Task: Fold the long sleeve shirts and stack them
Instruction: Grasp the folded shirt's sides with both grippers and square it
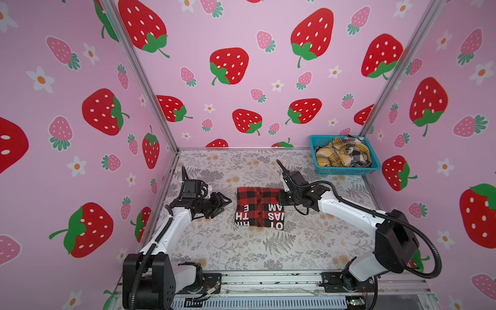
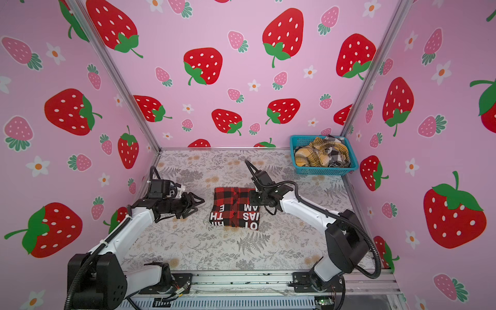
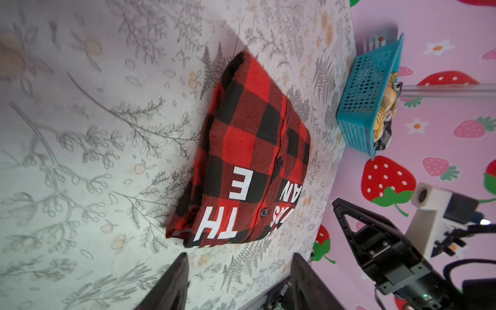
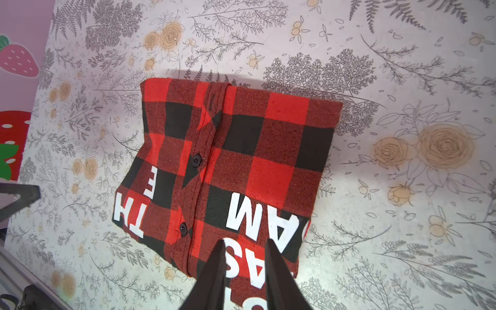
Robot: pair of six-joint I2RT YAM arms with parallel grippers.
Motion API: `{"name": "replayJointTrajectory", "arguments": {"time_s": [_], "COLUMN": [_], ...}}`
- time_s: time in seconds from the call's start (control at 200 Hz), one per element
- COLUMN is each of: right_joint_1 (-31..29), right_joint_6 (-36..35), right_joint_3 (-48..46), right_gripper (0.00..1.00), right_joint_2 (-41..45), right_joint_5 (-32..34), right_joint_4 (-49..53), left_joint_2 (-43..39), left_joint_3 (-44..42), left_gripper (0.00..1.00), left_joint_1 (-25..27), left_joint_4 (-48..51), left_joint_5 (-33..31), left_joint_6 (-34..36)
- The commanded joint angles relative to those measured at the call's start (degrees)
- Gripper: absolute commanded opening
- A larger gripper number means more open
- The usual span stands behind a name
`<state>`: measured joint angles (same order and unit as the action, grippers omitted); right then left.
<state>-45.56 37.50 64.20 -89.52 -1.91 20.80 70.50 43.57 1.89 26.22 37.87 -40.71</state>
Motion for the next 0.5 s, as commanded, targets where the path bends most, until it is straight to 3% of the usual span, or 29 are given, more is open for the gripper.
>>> {"name": "replayJointTrajectory", "arguments": {"time_s": [0.0, 0.16, 0.355, 0.495], "right_joint_1": [0.9, 1.9, 3.0, 3.3], "right_joint_6": [0.5, 0.8, 1.4, 1.8], "right_joint_3": [-0.3, 0.7, -1.4, -3.9], "right_gripper": [0.27, 0.25, 0.22, 0.21], "right_joint_2": [-2.9, -6.8, -10.4, -11.7], "right_joint_5": [-2.5, -4.4, -3.8, -3.7], "right_joint_4": [-2.7, -5.2, -5.9, -7.1], "left_joint_2": [2.5, 6.3, 13.4, 18.4], "left_joint_3": [-0.6, -1.8, -1.1, -1.9], "left_gripper": [0.45, 0.27, 0.16, 0.13], "left_joint_1": [5.1, 10.1, 9.8, 10.0], "left_joint_4": [-2.9, -7.6, -8.7, -12.0], "left_joint_5": [1.3, -0.4, -3.0, -2.5], "left_joint_6": [-2.1, -4.9, -4.7, -6.8]}}
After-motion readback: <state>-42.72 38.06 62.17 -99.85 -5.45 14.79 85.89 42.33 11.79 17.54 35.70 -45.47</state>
